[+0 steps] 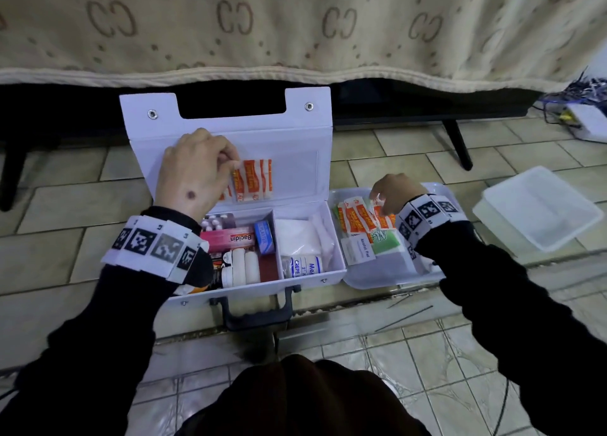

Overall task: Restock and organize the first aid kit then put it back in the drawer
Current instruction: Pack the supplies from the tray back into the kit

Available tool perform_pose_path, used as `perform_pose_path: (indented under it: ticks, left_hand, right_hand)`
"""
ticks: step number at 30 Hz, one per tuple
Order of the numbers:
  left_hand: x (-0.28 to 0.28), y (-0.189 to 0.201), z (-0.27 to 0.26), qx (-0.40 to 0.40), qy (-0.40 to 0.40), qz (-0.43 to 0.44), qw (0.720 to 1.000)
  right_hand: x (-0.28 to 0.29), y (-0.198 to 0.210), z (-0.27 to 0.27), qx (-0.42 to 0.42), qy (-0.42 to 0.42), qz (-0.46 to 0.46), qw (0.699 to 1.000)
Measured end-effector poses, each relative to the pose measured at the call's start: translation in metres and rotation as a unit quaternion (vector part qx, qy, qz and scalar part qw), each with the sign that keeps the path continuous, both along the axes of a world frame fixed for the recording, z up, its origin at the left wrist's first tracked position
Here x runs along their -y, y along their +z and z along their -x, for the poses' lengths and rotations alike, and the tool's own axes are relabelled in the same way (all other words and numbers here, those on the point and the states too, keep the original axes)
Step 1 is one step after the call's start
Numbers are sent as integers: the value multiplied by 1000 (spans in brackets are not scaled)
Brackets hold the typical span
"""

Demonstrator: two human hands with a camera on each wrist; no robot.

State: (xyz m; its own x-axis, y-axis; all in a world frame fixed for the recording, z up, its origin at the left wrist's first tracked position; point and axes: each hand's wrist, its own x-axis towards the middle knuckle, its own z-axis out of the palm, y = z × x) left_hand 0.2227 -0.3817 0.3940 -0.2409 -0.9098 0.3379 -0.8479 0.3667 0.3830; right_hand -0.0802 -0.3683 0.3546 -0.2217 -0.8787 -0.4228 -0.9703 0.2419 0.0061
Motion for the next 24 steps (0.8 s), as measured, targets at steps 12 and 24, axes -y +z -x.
perform_pose_path:
  ticks: [12, 24]
  left_hand:
    - [-3, 3, 3, 14, 12, -15, 1000]
    - [-3, 3, 2, 13, 18, -30, 999]
  right_hand:
    - [-3, -6, 12, 9, -1, 27, 1000]
    - [-11, 94, -25, 165, 97, 220, 956]
